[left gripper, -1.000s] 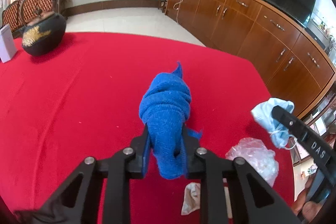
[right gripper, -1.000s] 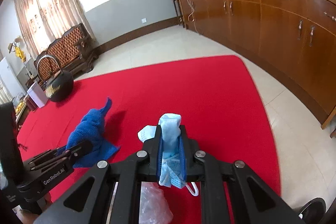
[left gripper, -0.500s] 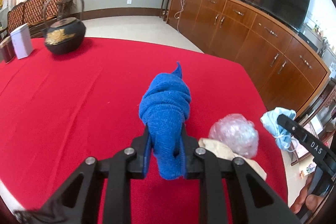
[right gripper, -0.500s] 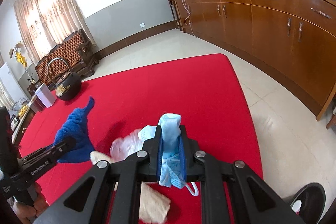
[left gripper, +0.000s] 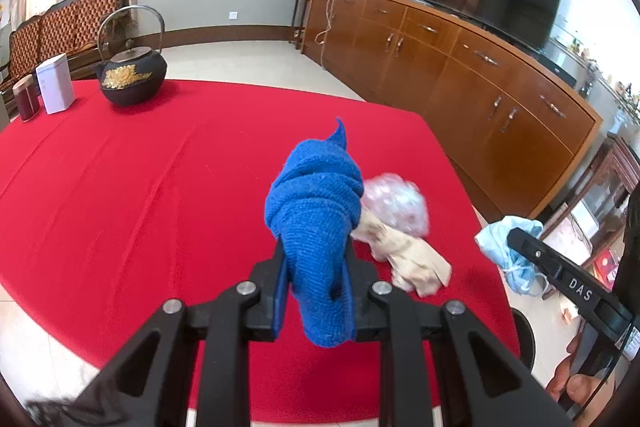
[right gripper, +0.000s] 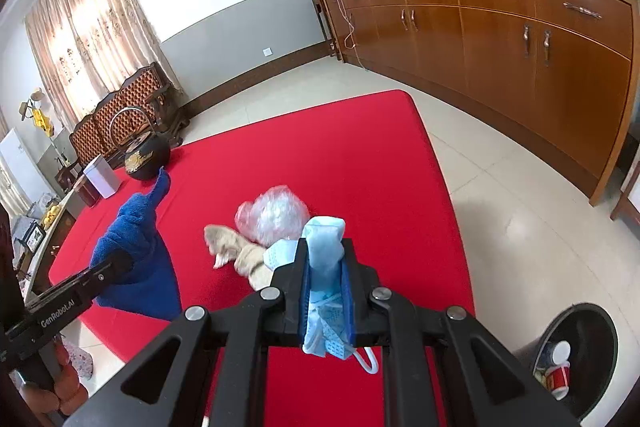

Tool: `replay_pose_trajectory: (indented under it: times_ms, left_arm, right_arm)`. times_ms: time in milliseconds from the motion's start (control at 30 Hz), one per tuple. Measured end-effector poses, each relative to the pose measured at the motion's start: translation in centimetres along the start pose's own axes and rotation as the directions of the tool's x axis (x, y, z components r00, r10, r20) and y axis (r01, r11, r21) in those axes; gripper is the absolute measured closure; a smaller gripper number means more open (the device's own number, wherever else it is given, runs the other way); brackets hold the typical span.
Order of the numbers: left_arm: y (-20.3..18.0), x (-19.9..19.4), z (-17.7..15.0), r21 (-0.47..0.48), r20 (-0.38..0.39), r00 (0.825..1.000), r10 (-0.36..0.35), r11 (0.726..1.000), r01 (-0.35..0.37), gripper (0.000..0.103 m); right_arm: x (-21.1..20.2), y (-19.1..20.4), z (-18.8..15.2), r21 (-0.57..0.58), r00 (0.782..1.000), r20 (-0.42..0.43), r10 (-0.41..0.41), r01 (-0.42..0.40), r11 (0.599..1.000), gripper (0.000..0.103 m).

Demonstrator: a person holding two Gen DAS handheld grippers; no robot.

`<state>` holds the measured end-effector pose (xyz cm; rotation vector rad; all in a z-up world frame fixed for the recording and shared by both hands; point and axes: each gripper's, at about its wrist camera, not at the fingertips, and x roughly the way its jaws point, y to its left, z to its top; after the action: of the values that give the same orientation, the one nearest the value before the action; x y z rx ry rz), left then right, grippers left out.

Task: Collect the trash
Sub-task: 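Carry the blue cloth and mask in both tools over the black bin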

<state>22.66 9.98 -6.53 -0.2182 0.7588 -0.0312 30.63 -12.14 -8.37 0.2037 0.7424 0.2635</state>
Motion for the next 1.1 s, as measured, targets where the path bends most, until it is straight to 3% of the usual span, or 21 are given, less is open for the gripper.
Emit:
replay_pose_trajectory:
  times_ms: [733, 1100]
  left_arm:
    - [-6.1, -2.8, -5.4, 0.100, -0.040, 0.994, -0.101, 0.990, 0.104, 0.080]
    - [-14.6, -1.7, -7.3, 0.201, -0.124, 0.964, -0.235, 0.945, 0.256, 0.080]
  right_arm:
    - [-8.4, -3.7, -5.7, 0.057, 0.999, 0.008, -0.042, 0.042, 0.997, 0.089]
    - [-13.0, -10.8, -7.6, 0.176, 0.988, 0.040, -0.149, 0.140, 0.974, 0.089]
